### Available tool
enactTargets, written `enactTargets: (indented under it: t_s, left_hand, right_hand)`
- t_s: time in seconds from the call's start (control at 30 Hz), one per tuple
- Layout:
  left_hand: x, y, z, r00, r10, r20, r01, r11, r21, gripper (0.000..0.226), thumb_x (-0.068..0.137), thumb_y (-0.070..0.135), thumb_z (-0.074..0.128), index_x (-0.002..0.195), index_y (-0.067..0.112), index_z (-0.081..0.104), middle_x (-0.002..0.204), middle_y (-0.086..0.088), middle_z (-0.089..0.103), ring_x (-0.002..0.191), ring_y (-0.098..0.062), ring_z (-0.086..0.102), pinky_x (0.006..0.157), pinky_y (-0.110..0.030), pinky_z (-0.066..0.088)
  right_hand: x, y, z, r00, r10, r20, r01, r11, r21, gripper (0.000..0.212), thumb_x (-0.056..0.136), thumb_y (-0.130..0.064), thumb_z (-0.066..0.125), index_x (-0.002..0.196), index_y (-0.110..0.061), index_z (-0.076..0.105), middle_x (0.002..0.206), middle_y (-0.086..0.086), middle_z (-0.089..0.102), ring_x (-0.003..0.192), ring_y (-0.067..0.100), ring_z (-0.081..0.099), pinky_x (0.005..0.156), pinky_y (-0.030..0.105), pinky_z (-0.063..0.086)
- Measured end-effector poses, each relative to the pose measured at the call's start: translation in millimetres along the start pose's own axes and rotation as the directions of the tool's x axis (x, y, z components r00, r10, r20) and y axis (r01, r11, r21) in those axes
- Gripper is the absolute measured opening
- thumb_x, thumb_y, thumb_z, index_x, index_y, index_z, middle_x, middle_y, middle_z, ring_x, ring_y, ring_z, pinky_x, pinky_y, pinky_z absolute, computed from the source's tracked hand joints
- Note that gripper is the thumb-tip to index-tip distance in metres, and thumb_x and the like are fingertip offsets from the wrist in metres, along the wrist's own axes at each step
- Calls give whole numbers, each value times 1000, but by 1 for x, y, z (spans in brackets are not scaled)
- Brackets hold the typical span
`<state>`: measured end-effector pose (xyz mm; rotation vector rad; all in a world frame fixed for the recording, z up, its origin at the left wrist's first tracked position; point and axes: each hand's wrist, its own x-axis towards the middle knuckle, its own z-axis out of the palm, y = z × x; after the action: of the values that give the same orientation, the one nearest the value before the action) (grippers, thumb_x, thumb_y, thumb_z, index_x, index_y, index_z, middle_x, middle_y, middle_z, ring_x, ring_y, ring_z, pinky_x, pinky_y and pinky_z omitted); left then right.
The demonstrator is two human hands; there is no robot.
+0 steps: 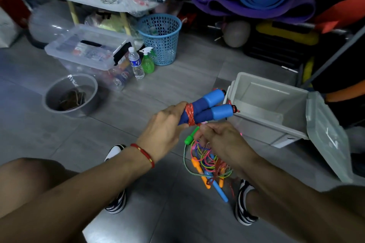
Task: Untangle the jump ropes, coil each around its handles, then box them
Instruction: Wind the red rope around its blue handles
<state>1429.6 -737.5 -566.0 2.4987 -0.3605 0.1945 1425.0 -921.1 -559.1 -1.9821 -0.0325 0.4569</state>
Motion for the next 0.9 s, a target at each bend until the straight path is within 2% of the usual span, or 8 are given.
enactTargets:
  t_s: [0.17, 0.27, 0.33, 0.4, 0.47, 0.57, 0.77, 0.9]
  left_hand:
    - [-2, 16, 15, 972, 190, -140, -144, 948, 283, 53, 90, 13, 62, 137, 6, 40, 112, -15, 61, 94, -36, 60, 78, -46, 56]
    - [-5, 25, 15, 964, 228, -140, -202, 963, 177, 53, 95, 31, 46, 139, 6, 31, 130, -18, 48, 113, -37, 53, 96, -49, 48]
    - [-9, 27, 12, 978, 194, -82, -198, 979, -52, 62, 91, 44, 56, 138, 8, 35, 131, -14, 45, 119, -32, 50, 102, -44, 45]
    - [-10, 28, 4, 999, 33, -6, -33, 934, -356, 60, 85, 56, 61, 130, 21, 41, 124, -4, 52, 111, -19, 55, 95, -37, 48]
    - [-3, 25, -11, 975, -140, 170, 216, 755, -619, 65, 77, 56, 71, 128, 26, 43, 117, 0, 61, 104, -12, 62, 89, -34, 52]
    - [5, 13, -23, 879, -14, 477, 387, 606, -695, 55, 82, 28, 75, 132, 14, 56, 122, -7, 69, 111, -12, 65, 93, -27, 51]
    - [11, 16, -17, 890, -150, 430, 430, 587, -686, 36, 87, 15, 75, 120, 7, 62, 93, 2, 70, 87, -8, 66, 74, -24, 53]
    - [14, 14, -11, 876, -317, 363, 481, 538, -692, 31, 85, 17, 77, 110, 7, 63, 86, -5, 70, 80, -20, 67, 87, -51, 58]
  right_hand:
    - [3, -23, -4, 976, 165, -140, -116, 946, 304, 47, 88, -60, 62, 75, -16, 72, 45, -10, 45, 38, 4, 37, 52, 27, 29]
    - [-4, -26, -8, 976, 45, -212, 14, 963, 270, 54, 83, -65, 67, 51, -22, 61, 56, 6, 38, 51, 16, 32, 56, 32, 28]
    - [-4, -24, -14, 985, -13, -172, 56, 967, 247, 44, 84, -61, 69, 61, -24, 72, 56, 9, 49, 52, 13, 40, 55, 34, 34]
    - [-5, -23, -23, 991, -86, -106, 106, 974, 199, 37, 88, -54, 68, 77, -20, 79, 54, 4, 53, 50, 8, 42, 54, 32, 36]
    - [-9, -23, -30, 984, -179, -2, 176, 967, 184, 31, 94, -41, 65, 91, -15, 80, 66, -8, 68, 59, 1, 57, 62, 22, 45]
    - [-12, -21, -32, 953, -261, 157, 236, 959, 160, 24, 96, -33, 62, 97, -16, 78, 88, -1, 77, 84, 5, 67, 78, 21, 50]
    - [1, -12, -29, 974, -133, 183, 139, 990, -19, 39, 96, -57, 53, 115, -23, 60, 84, -10, 68, 77, 2, 63, 76, 34, 50]
    - [10, -5, -29, 985, -121, 122, 148, 959, -240, 11, 101, -39, 53, 101, -28, 54, 73, 1, 59, 65, 14, 54, 65, 40, 47]
